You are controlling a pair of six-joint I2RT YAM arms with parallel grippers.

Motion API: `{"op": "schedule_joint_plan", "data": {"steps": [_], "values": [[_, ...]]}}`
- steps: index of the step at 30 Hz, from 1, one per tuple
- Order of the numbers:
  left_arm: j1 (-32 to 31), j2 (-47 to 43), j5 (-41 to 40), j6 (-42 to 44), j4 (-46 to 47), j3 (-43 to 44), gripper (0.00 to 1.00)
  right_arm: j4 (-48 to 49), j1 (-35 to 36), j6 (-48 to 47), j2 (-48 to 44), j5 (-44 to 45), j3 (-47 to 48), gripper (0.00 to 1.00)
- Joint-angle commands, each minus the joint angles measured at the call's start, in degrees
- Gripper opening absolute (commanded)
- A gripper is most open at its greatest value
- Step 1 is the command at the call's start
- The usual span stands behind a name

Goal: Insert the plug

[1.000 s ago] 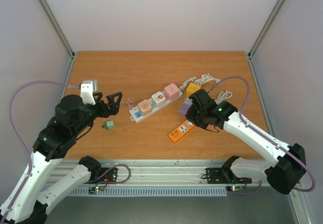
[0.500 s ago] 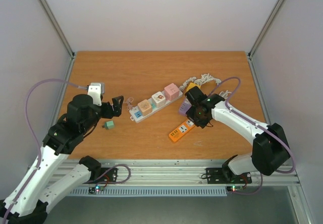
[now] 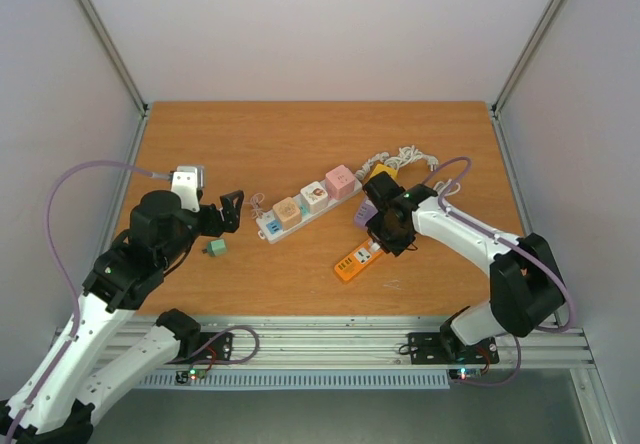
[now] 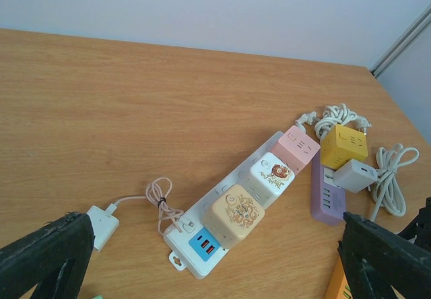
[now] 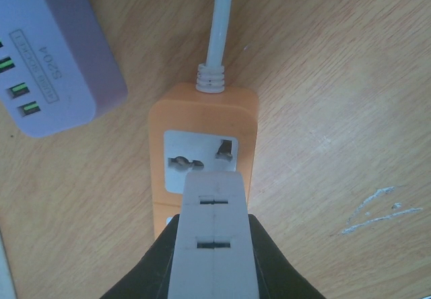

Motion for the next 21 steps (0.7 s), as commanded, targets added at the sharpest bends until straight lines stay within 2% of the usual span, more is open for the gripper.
{"op": "schedule_joint_plan", "data": {"steps": [1, 9, 17, 21], "values": [[0.3, -0.3, -0.6, 0.9, 3.7, -0.4, 1.0, -0.4, -0.9, 1.2, 0.9, 0.3, 1.8, 0.04], [0.4, 0.1, -0.2, 1.1, 3.7, -0.5, 0.99, 0.2, -1.9, 0.4, 1.7, 0.3, 1.1, 0.05], [0.5, 0.8, 0.1, 0.8, 3.8, -0.4, 0.99, 3.3, -2.6, 0.6, 2.6, -5.5, -0.7, 0.05], [0.5, 1.0, 0.1, 0.8, 3.7, -0.4, 0.99, 1.6, -2.6, 1.0, 2.7, -3.9, -0.7, 0.05]]}}
